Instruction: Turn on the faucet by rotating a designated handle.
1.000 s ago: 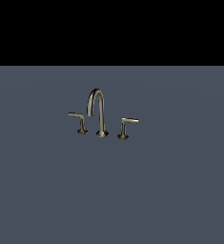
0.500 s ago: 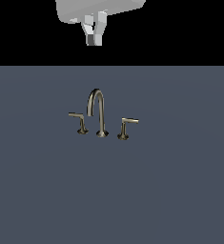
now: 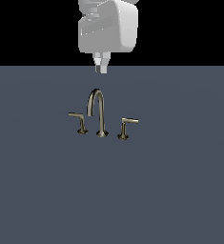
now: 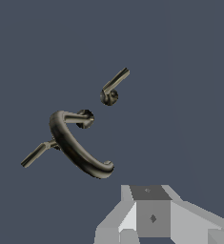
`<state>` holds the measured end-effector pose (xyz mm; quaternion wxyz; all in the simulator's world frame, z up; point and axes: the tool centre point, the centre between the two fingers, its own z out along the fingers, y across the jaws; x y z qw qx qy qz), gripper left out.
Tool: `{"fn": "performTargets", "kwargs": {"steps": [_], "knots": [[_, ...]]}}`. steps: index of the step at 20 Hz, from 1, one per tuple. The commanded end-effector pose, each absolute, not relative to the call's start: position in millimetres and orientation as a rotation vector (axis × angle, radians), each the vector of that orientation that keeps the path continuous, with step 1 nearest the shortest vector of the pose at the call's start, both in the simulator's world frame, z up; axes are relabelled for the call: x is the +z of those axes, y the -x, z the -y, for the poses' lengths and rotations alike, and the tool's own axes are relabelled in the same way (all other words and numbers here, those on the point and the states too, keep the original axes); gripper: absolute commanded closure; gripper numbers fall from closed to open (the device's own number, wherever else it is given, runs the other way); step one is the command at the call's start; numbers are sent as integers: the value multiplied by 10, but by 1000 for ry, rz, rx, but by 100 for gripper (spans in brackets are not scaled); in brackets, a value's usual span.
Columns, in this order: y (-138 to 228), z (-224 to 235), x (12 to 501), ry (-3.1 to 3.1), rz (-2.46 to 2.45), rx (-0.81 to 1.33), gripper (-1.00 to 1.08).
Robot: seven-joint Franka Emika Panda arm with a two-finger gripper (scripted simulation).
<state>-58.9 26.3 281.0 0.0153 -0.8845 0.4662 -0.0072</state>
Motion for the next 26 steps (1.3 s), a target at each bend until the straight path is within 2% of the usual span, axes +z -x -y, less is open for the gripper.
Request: {"fn": "performTargets", "kwargs": {"steps": [1,12,26], "knots": [[464,-224,2670,2708,-1534,-22,108],[-56,68,2031,2482,-1895,-15,108],[-590,694,1173,2097,-2337,-7,108]]}}
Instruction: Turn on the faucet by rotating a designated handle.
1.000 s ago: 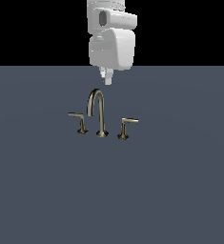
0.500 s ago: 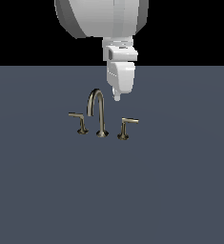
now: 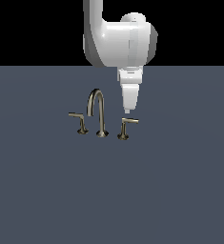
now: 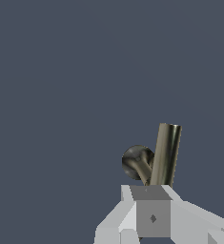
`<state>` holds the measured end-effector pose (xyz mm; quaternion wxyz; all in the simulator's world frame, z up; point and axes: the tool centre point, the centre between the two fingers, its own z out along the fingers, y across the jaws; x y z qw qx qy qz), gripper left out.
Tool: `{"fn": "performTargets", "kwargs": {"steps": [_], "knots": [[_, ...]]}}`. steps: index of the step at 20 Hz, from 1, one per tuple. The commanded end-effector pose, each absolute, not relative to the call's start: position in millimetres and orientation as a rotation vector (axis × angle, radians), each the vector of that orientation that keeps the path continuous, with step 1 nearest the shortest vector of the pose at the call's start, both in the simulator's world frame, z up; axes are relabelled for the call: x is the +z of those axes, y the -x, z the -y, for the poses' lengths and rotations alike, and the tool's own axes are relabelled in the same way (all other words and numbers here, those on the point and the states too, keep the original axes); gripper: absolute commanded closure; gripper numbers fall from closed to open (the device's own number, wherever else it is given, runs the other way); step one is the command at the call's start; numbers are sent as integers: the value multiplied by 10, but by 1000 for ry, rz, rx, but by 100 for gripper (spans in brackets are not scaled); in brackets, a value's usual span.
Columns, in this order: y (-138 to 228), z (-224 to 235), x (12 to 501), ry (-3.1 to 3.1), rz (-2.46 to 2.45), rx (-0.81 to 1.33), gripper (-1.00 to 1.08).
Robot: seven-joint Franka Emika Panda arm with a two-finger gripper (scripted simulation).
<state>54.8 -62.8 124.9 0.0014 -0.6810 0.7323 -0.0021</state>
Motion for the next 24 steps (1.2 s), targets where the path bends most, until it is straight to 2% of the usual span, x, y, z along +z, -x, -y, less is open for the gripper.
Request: {"fn": "performTargets", "kwargs": {"steps": [1,16,24], "knots": [[-611,732,1130,2075,-2357,-7,108],[-706,942,906,1952,-2463,-1,108],[-468,1003,906,1951,-2463,0,108]]}}
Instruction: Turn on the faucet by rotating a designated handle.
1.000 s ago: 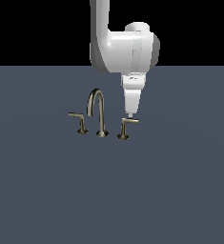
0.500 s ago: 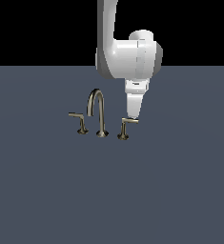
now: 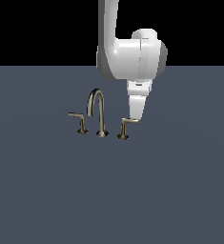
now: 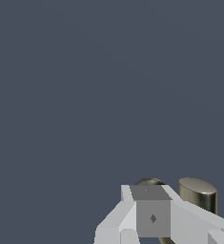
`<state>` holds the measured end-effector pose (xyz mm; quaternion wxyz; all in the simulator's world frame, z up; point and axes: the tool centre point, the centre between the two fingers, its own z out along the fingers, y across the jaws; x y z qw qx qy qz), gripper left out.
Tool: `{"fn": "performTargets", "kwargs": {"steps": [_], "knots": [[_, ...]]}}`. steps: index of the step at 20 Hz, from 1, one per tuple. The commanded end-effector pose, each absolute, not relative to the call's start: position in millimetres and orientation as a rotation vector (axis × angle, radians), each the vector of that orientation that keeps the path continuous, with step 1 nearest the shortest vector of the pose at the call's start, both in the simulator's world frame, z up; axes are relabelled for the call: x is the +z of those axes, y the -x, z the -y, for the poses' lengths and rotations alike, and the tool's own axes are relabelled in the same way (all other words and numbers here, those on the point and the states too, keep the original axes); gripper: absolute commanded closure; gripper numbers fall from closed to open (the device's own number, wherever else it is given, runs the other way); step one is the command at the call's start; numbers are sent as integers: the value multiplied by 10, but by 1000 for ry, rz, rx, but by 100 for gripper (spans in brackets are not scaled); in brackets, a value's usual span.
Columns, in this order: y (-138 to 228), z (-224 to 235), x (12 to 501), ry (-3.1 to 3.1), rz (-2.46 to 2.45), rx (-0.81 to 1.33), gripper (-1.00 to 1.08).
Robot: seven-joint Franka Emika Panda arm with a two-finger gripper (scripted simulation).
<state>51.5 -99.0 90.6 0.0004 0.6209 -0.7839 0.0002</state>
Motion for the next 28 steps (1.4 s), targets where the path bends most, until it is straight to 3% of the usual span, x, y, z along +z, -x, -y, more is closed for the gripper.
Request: {"fn": "performTargets", "kwargs": {"steps": [1,24,28], "knots": [[-437,1011,906,-1950,2462,0,108],[44,920,904,-1936,2476,9,108],[106,703,905,-1942,2471,5,108]]}}
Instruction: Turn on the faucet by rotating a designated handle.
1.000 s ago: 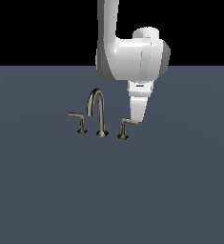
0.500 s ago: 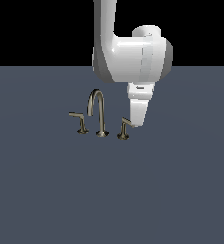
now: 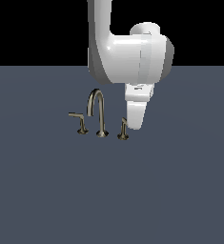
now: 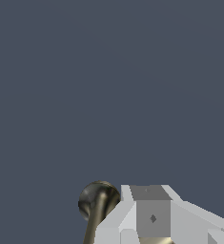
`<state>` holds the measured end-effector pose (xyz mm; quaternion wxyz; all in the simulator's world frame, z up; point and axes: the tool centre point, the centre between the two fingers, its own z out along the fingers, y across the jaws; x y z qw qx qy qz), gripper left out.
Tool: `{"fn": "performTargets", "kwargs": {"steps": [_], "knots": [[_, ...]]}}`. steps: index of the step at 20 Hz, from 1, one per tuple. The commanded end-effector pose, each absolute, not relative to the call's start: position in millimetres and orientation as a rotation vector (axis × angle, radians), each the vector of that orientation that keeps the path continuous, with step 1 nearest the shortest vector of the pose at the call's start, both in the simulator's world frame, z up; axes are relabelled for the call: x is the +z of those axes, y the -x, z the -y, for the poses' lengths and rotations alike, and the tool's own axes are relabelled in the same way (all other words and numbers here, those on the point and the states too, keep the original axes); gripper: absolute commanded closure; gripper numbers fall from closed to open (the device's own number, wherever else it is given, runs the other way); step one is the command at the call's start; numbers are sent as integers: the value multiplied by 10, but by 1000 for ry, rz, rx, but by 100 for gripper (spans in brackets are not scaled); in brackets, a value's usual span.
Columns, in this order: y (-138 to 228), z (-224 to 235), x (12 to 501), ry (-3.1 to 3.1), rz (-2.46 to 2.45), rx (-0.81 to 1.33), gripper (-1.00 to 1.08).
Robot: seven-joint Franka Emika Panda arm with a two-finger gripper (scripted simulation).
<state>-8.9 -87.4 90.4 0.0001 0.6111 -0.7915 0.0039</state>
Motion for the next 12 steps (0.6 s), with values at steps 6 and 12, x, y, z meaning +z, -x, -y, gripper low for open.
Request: {"fn": "performTargets", "kwargs": {"steps": [6,12], "knots": [[187,423,907,-1949,2464,0,108],[73,383,905,-1922,2482,6,108]]}}
